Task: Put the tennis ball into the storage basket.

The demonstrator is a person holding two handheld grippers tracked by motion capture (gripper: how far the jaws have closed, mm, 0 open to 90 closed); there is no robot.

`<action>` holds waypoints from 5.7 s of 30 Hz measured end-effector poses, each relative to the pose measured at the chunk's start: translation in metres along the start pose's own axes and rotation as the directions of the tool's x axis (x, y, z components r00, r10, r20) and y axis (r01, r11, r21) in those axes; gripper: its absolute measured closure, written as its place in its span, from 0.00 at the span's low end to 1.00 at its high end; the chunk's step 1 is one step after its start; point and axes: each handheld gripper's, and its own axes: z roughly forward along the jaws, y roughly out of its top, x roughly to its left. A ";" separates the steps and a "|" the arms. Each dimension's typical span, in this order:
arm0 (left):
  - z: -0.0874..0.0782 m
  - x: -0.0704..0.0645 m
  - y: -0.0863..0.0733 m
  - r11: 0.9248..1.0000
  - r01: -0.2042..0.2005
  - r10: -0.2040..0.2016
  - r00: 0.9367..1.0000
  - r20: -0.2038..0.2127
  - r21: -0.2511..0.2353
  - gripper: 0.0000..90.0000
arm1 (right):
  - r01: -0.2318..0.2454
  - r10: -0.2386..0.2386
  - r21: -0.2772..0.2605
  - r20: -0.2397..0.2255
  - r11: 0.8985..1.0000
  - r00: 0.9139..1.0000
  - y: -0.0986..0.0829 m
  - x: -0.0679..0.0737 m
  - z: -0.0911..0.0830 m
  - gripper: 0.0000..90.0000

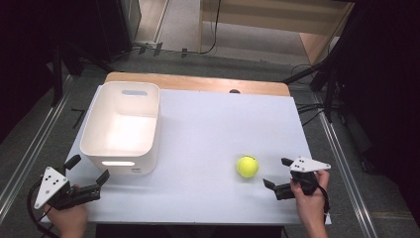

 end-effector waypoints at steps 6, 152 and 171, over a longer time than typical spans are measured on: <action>0.000 0.000 0.000 1.000 -0.001 0.001 1.000 -0.002 0.001 0.00 | 0.040 -0.037 0.086 -0.029 0.996 0.999 0.017 0.002 0.010 0.00; -0.002 0.001 0.000 1.000 0.011 -0.010 1.000 0.022 -0.004 0.00 | 0.417 -0.271 0.369 -0.385 0.831 0.882 0.197 0.098 0.121 0.26; -0.002 0.000 0.001 1.000 0.004 -0.004 1.000 0.022 0.006 0.00 | 0.471 -0.314 0.337 -0.427 0.815 0.848 0.219 0.118 0.132 0.26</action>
